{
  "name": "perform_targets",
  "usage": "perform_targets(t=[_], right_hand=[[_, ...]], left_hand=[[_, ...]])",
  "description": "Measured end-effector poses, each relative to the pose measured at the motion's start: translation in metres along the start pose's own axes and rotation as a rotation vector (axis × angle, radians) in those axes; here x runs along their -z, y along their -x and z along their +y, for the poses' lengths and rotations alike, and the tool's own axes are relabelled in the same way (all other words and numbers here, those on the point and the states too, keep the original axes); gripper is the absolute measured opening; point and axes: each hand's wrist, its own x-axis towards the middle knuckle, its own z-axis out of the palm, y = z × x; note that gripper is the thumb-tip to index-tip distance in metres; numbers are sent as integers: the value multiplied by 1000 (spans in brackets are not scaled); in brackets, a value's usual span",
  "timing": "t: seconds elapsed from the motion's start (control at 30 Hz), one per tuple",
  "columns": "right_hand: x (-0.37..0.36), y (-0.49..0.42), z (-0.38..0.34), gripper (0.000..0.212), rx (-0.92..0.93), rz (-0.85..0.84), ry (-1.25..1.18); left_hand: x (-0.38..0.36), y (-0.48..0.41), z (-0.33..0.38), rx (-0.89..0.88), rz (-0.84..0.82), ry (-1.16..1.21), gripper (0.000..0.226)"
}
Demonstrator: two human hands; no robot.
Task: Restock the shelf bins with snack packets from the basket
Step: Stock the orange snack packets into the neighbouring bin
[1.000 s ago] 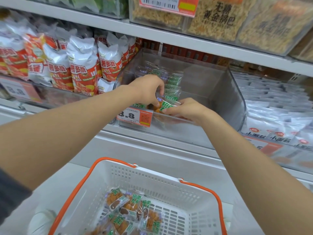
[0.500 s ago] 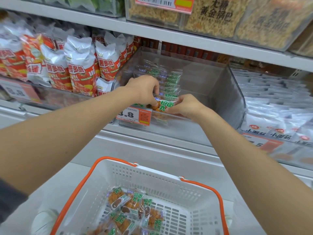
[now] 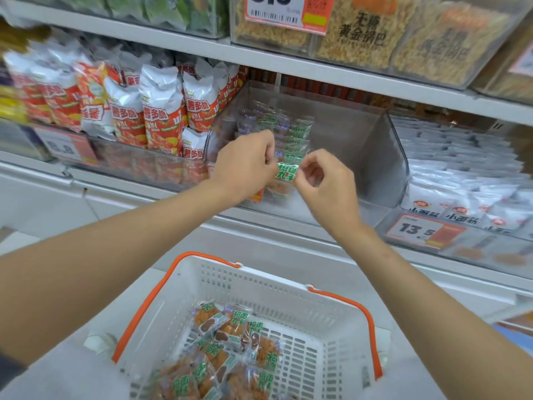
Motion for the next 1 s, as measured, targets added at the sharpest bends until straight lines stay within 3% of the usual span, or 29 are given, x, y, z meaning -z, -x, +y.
perform_targets(t=[0.13, 0.27, 0.4, 0.57, 0.83, 0.93, 1.0], right_hand=[[-11, 45, -6, 11, -4, -143, -10], [-26, 98, 8, 12, -177, -353, -12], [-53, 146, 35, 5, -286, -735, 53], [-91, 199, 66, 20, -473, -1181, 148], [-147, 292, 75, 33, -878, -1364, 16], [-150, 316, 67, 34, -889, -1482, -13], [-148, 334, 66, 47, -836, -1545, 17]], left_hand=[[-5, 53, 1, 36, -60, 8, 13], [-23, 110, -23, 170, -371, -28, 13], [-45, 148, -58, 237, -707, -100, 5], [-69, 166, -79, 193, -1029, -287, 15], [-86, 178, -80, 212, -1143, -315, 22], [-84, 183, -84, 217, -1148, -335, 22], [-83, 187, -89, 246, -1179, -332, 20]])
